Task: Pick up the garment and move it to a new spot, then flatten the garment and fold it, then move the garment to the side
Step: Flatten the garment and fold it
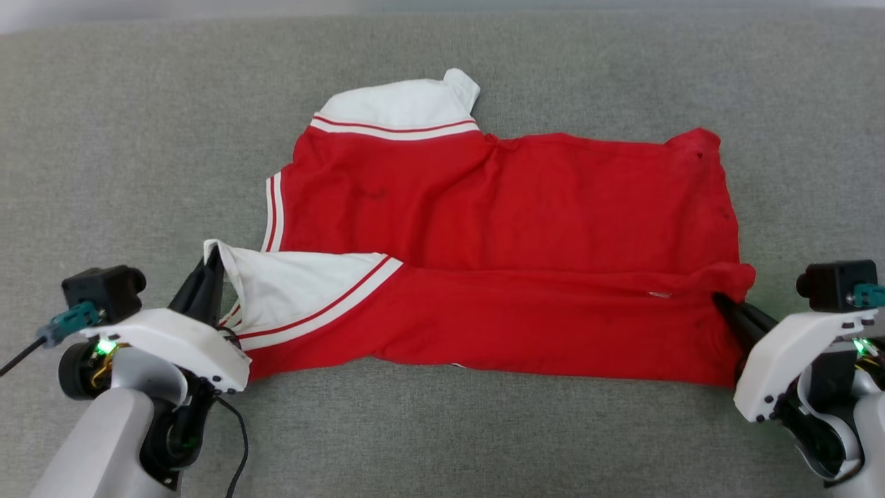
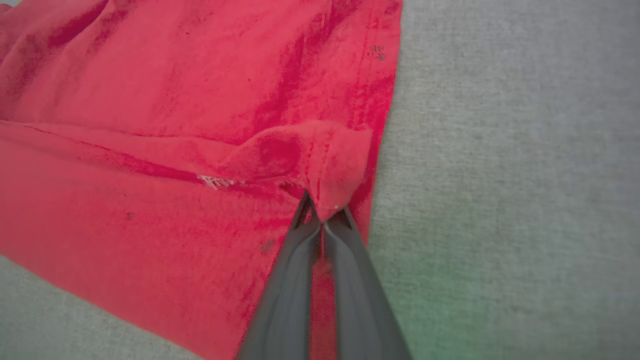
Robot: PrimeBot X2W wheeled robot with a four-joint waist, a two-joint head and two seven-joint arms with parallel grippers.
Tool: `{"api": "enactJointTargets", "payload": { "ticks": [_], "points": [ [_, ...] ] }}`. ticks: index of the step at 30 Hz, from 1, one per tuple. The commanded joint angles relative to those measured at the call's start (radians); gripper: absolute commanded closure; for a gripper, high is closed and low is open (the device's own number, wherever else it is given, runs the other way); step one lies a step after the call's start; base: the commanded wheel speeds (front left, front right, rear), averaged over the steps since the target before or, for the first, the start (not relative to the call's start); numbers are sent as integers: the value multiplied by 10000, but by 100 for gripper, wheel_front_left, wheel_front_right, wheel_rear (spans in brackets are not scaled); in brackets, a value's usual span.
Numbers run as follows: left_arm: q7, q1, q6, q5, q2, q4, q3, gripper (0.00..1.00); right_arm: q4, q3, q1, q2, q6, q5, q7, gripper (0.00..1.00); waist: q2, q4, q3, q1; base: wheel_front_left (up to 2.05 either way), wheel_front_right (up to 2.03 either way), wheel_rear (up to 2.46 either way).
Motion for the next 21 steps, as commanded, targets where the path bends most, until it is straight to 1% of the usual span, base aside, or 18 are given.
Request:
{"api": "enactJointTargets", "payload": {
  "ticks": [1,2,4,5,6,7,8,11,15,21],
  "points": [
    [64,-298,-190,-78,-107,350,-84,100,198,126,-294,-61,-14,-70,-98,100,-1,-4,262,-2,0,0,0],
    [98,-465,-333,-145,-197,635,-141,100,368,228,-416,-82,-13,-89,-154,93,-1,-9,336,-2,0,0,0],
    [92,-802,-624,-181,-319,1227,-243,100,737,438,-671,-111,-14,-117,-323,76,-1,-25,449,-2,0,0,0],
    [118,-928,-758,-205,-384,1517,-311,100,938,538,-758,-102,-14,-123,-424,58,-1,-36,481,-2,0,0,0],
    [114,-1046,-896,-270,-478,1770,-379,73,1134,646,-825,-96,-14,-123,-517,18,-1,-47,503,-2,0,0,0],
    [97,-1169,-1020,-278,-527,2030,-421,27,1331,748,-904,-95,-16,-120,-609,0,-1,-57,514,-2,0,0,0],
    [105,-1266,-1132,-319,-601,2257,-459,0,1480,833,-979,-82,-16,-83,-719,0,-1,-62,516,-2,0,0,0],
    [-6,-1509,-1374,-396,-763,2849,-503,0,1808,1029,-1100,-128,-19,25,-1096,0,-1,-62,465,-2,0,0,0],
    [-174,-1676,-1567,-491,-818,3376,-464,0,1659,1171,-1075,-218,-17,163,-1942,0,-1,-85,179,-2,0,0,0],
    [-83,-1672,-1705,-548,-353,3470,-341,0,903,978,-704,-54,-13,28,-3329,0,-1,-258,-462,-2,0,0,0]
  ]
}}
